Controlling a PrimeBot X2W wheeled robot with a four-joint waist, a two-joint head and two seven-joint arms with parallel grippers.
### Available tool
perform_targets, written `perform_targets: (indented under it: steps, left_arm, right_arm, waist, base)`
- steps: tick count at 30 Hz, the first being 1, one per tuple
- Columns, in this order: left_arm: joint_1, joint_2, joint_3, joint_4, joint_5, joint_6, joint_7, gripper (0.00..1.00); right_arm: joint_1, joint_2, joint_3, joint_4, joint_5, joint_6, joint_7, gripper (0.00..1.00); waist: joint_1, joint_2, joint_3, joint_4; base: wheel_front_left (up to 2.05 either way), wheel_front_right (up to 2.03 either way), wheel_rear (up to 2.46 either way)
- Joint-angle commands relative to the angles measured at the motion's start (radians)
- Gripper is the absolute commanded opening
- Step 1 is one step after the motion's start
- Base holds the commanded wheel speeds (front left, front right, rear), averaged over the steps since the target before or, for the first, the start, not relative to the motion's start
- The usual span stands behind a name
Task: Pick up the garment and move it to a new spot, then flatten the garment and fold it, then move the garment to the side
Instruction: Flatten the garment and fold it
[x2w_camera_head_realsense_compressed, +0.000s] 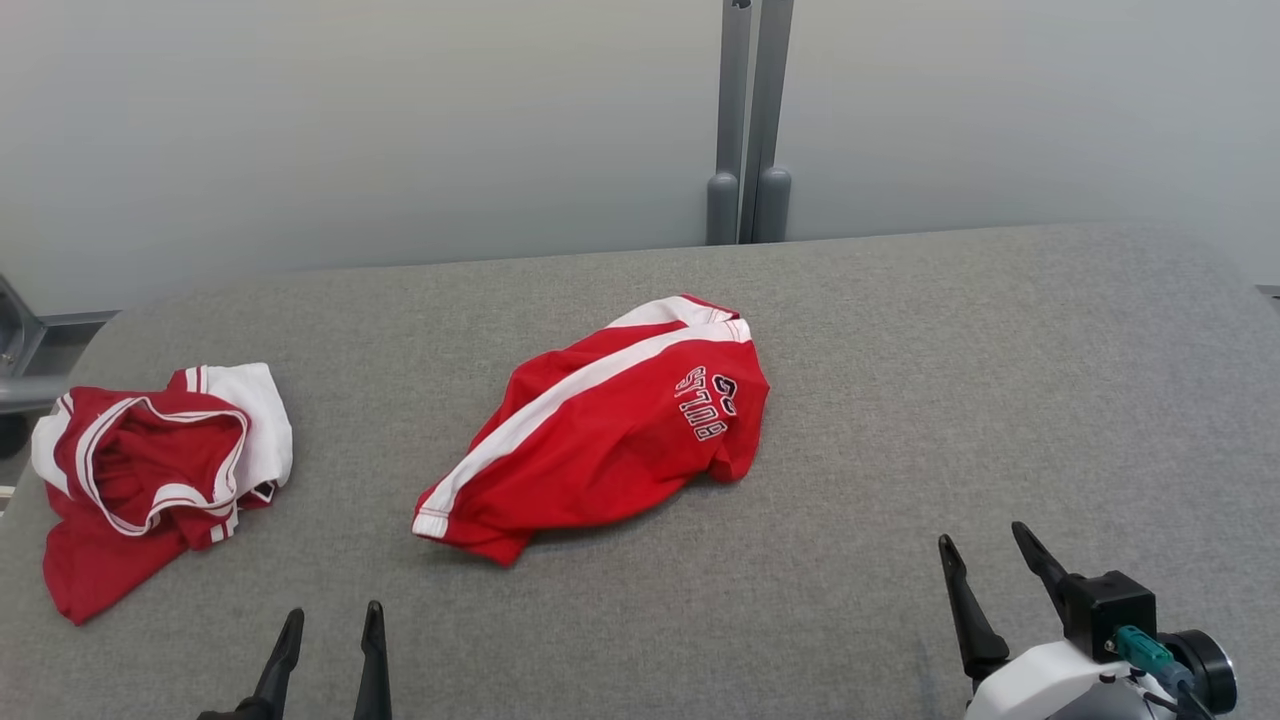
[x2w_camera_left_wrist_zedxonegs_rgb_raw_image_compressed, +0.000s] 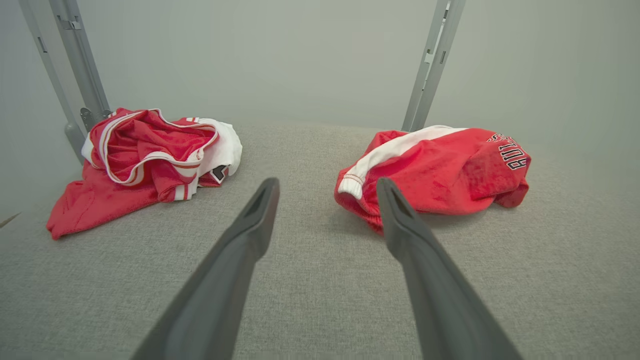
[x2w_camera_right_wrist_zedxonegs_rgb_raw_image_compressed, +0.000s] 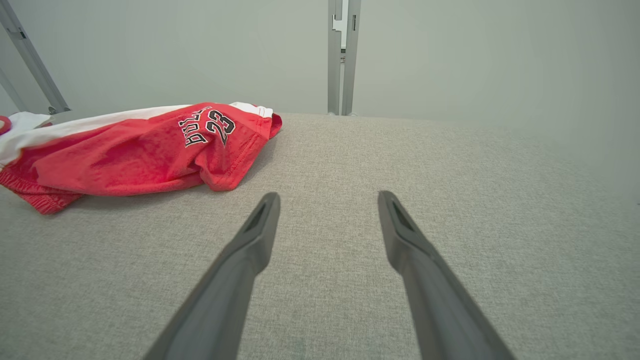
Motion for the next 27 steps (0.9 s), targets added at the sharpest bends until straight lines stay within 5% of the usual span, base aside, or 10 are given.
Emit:
perform_targets:
  steps: [1, 14, 27]
  left_arm:
    - [0.014, -0.002, 0.007, 0.005, 0.001, -0.008, -0.001, 1.00]
    - [-0.029, 0.002, -0.027, 0.062, 0.013, -0.037, 0.001, 1.00]
    - [-0.313, 0.076, -0.160, 0.108, 0.036, -0.053, 0.364, 1.00]
  right_arm:
    - [0.013, -0.002, -0.005, 0.002, -0.004, 0.000, 0.003, 1.00]
    - [-0.034, -0.002, 0.012, 0.008, 0.027, 0.000, 0.045, 1.00]
    - [-0.462, -0.057, 0.036, 0.068, 0.134, -0.001, 0.523, 1.00]
  waist:
    - [0.0000, -0.0001, 0.002, 0.002]
    - [0.0000, -0.0001, 0.015, 0.011]
    - [0.0000, -0.0001, 0.146, 0.063]
  base:
    - [0.00, 0.00, 0.00]
    - [0.00, 0.00, 0.00]
    - [0.00, 0.00, 0.00]
